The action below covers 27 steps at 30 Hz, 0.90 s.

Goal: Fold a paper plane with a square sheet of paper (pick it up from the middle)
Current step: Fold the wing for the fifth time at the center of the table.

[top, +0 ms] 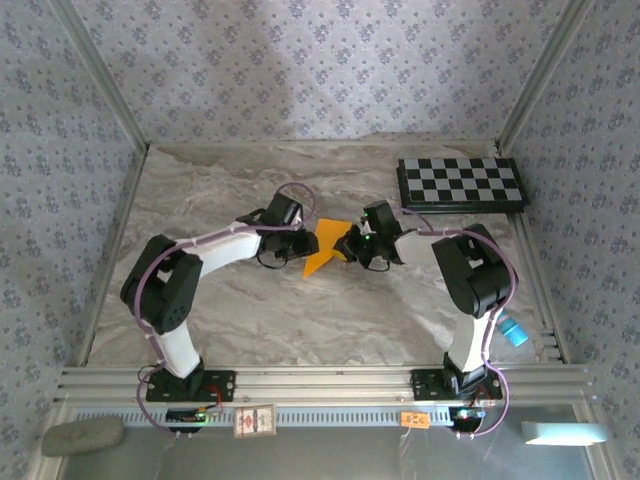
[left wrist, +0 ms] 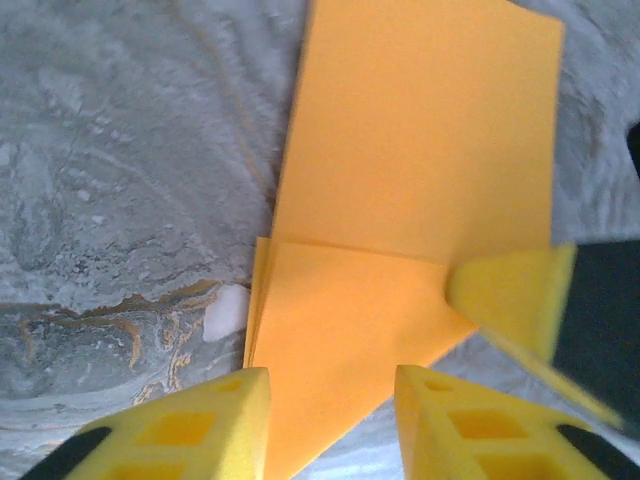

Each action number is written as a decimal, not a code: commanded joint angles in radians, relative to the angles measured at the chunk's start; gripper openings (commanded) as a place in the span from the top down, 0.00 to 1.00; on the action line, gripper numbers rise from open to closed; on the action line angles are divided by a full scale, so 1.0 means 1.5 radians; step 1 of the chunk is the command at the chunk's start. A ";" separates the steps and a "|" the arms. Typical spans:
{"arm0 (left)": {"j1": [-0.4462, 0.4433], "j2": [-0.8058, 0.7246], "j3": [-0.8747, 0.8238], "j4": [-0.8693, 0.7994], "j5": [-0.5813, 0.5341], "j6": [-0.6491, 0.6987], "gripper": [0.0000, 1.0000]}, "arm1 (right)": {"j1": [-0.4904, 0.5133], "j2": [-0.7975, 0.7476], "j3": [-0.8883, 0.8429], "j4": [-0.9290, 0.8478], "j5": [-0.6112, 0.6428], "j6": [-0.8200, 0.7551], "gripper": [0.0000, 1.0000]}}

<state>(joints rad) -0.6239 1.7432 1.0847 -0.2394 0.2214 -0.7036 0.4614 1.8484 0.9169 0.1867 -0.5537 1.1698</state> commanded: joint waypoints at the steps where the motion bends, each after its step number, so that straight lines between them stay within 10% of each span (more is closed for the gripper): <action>1: -0.016 -0.038 -0.038 0.064 -0.032 0.094 0.51 | -0.006 -0.025 0.014 -0.035 0.004 0.031 1.00; 8: -0.049 -0.045 -0.072 0.135 -0.053 0.221 0.41 | -0.010 -0.030 0.036 -0.068 -0.012 0.058 1.00; 27: -0.116 0.029 -0.065 0.186 -0.199 0.465 0.57 | -0.018 -0.026 0.061 -0.102 -0.042 0.078 1.00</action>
<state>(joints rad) -0.7887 1.7752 0.9829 -0.0063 -0.0326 -0.0654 0.4408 1.8324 0.9821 0.0731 -0.5926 1.2667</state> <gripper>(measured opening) 0.440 0.056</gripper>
